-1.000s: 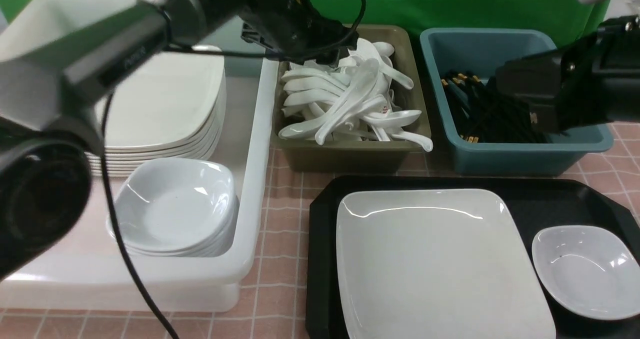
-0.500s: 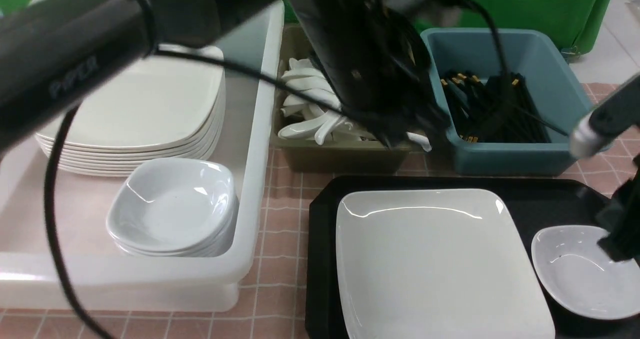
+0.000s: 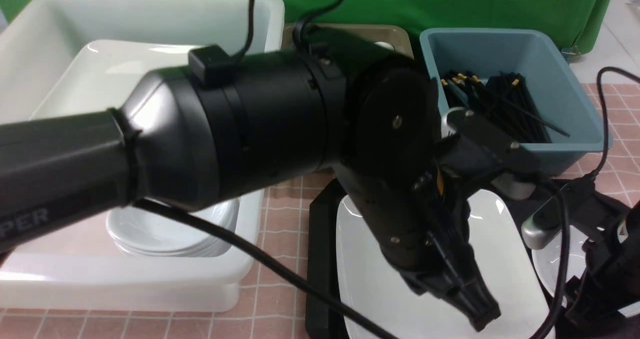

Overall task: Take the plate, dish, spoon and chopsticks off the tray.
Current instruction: Use the right arm to grab a small plate from the dinner plate, then use the right arm to put the small plate into the large storage box on the left

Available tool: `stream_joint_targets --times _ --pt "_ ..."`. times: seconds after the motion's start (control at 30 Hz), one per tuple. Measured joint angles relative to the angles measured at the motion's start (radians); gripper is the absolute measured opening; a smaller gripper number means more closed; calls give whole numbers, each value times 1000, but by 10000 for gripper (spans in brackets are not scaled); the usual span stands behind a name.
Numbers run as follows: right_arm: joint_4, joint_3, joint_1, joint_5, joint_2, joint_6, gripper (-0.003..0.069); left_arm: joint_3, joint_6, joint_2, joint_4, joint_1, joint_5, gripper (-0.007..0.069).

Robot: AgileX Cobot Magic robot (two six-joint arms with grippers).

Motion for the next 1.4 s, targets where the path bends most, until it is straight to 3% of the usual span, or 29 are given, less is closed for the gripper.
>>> stream_joint_targets --times 0.3,0.43,0.5,0.53,0.73,0.87,0.9,1.03,1.23,1.4 --pt "-1 1 0 -63 105 -2 544 16 7 0 -2 0 -57 -3" --pt "-2 -1 0 -84 128 -2 443 16 8 0 -2 0 -64 -3" --pt "-6 -5 1 -105 126 -10 309 16 8 0 -2 0 -65 -3" --pt "-7 -12 3 -116 122 -10 282 16 8 0 -2 0 -65 -3" --pt "-13 -35 11 -73 97 -9 244 16 8 0 -2 0 -71 -3" --pt "-16 -124 35 59 23 12 90 16 -21 -7 54 3 -75 -3" --pt "-11 -136 39 84 9 23 80 16 -27 -10 59 4 -75 -3" --pt "35 -276 80 177 -93 69 78 16 -85 -83 114 77 -74 -3" --pt "331 -561 195 156 -171 28 78 16 -98 -292 114 355 9 -3" --pt "487 -741 386 119 -56 -59 78 46 -99 -483 114 639 87 -3"
